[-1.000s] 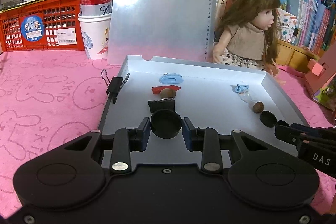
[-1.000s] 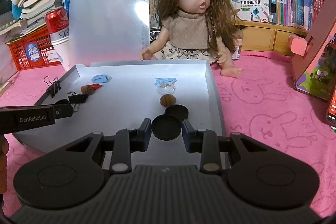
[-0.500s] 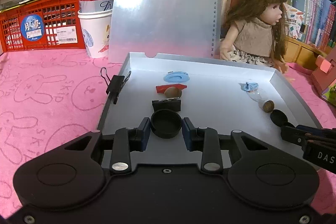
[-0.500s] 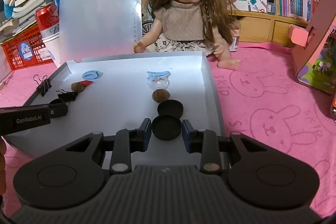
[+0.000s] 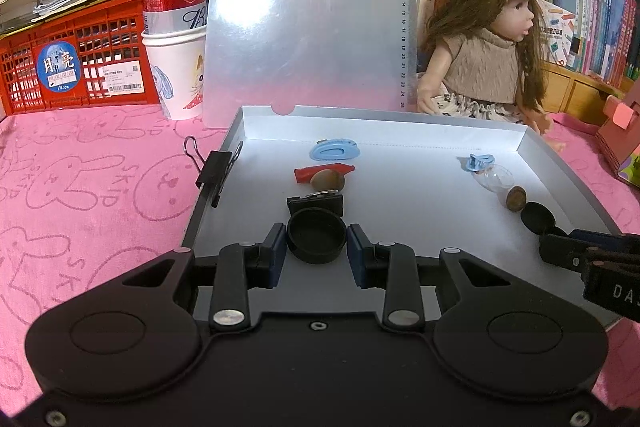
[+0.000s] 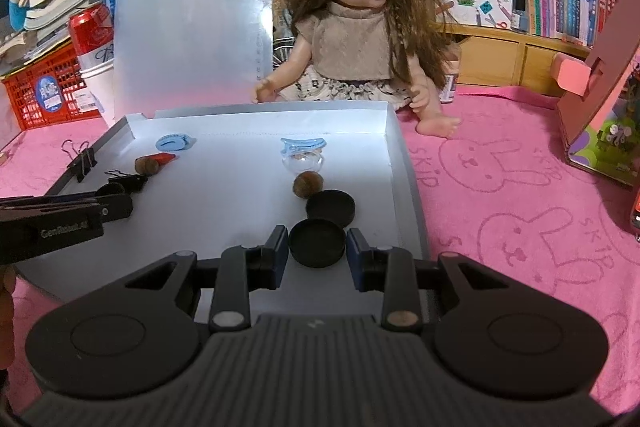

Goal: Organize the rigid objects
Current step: 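Carry both black lids over the white box with both tools, then open both tools to release the lids inside the box, then grasp another black lid with the left tool while the right tool reaches the orange stick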

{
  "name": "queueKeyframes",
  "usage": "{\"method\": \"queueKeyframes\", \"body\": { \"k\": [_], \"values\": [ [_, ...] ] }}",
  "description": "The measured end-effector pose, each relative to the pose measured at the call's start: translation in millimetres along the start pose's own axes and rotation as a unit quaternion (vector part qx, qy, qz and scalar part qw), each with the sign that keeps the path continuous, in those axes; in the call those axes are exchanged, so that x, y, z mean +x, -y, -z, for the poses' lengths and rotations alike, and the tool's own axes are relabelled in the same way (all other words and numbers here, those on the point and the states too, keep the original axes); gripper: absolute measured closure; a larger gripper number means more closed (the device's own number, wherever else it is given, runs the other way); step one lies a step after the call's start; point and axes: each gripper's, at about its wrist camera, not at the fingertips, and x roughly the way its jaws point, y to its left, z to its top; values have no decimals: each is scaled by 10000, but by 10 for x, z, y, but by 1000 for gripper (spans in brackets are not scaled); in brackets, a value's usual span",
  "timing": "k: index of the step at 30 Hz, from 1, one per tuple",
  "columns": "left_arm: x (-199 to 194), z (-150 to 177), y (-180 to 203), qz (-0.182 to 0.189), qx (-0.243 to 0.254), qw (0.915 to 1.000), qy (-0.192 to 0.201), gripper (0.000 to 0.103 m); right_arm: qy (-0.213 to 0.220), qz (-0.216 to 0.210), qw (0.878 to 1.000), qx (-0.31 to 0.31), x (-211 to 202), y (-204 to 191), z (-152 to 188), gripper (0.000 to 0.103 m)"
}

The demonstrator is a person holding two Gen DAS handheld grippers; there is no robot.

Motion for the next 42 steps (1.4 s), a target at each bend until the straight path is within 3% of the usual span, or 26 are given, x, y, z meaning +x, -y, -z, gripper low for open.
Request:
{"method": "queueKeyframes", "body": {
  "k": [7,10,26,42],
  "values": [
    [-10,10,19,-33,7,10000,16,71,-92,65,9997,-205,44,-81,-5,63],
    [-56,8,10,52,-5,10000,37,63,-63,19,9999,-115,24,-79,-1,49],
    [-607,102,55,356,200,9988,289,44,389,-175,9989,-178,-422,-77,37,22],
    [-1376,687,51,1230,505,9908,247,36,629,-379,9948,-705,-1072,-84,474,16]
  ]
}}
